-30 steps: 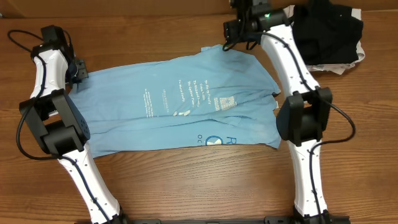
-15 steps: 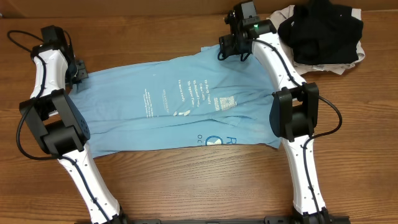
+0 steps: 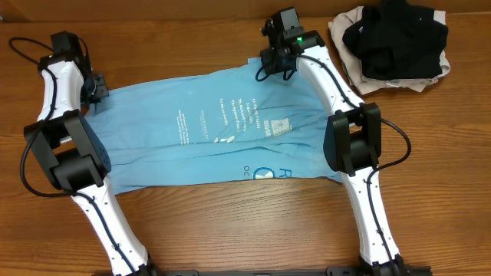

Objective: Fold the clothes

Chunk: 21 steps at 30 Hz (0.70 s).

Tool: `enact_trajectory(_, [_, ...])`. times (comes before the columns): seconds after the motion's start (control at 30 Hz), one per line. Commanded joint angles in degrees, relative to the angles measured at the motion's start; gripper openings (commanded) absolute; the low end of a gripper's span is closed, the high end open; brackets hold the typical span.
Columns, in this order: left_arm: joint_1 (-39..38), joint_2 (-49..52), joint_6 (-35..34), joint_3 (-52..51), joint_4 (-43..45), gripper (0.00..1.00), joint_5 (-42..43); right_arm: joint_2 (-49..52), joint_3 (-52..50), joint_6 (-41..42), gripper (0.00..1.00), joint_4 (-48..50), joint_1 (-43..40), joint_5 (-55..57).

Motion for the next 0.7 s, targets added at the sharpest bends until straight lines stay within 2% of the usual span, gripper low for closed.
enact_trajectory(0.0, [0.5, 1.9, -0.8, -1.2, -1.3, 0.04, -0.5, 0.5, 0.5, 1.0, 0.2, -0.3, -0.7, 1.2])
enact_trajectory(0.1, [0.5, 1.9, -0.8, -1.2, -1.3, 0.04, -0.5, 0.2, 2.0, 2.5, 0.09, -2.5, -1.0, 1.8])
enact_trajectory(0.2, [0.5, 1.9, -0.8, -1.2, -1.3, 0.04, -0.5, -0.7, 4.6, 2.5, 0.04, -6.0, -1.0, 1.8])
enact_trajectory(0.4, [0.5, 1.9, -0.8, -1.2, -1.3, 0.04, -0.5, -1.6, 10.8, 6.0, 0.04, -18.3, -0.5, 1.2])
enact_trajectory(0.67, [0.5, 1.9, -0.8, -1.2, -2.0, 0.04, -0.5, -1.6, 10.4, 8.7, 0.04, -31.5, 0.0, -4.2])
